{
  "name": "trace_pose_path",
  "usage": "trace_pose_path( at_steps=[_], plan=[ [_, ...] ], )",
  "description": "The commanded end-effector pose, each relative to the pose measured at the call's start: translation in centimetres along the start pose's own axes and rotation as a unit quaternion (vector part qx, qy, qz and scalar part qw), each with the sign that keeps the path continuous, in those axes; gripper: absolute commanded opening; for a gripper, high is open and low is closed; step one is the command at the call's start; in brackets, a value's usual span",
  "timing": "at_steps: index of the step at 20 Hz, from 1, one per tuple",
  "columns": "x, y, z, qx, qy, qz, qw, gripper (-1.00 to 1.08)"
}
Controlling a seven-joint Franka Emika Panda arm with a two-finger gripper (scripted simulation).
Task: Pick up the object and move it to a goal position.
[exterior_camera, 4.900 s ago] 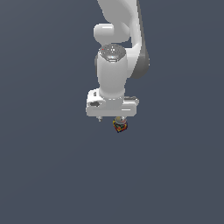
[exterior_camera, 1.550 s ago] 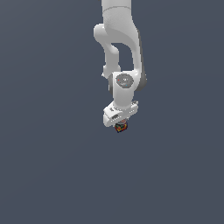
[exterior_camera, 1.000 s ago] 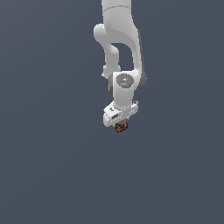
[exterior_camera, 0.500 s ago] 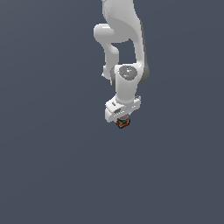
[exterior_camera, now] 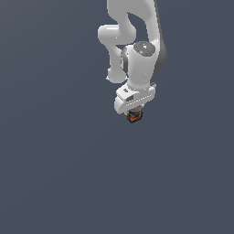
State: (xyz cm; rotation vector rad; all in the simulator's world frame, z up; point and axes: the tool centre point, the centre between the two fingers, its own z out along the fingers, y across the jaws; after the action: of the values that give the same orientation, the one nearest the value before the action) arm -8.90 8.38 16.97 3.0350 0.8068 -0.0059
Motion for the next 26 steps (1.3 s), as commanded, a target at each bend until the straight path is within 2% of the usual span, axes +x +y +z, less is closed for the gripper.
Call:
trace_pose_path(
  at_steps=[1, 16, 26],
  plan=[
    [-0.1, -1.1, -2.8, -0.001, 0.002, 0.000, 1.0000, -1.00],
    [-0.6, -7.0, -18.2, 0.000, 0.002, -0.001, 1.0000, -1.00],
    [-0.5, -9.0, -23.9, 0.000, 0.002, 0.000, 1.0000, -1.00]
  ],
)
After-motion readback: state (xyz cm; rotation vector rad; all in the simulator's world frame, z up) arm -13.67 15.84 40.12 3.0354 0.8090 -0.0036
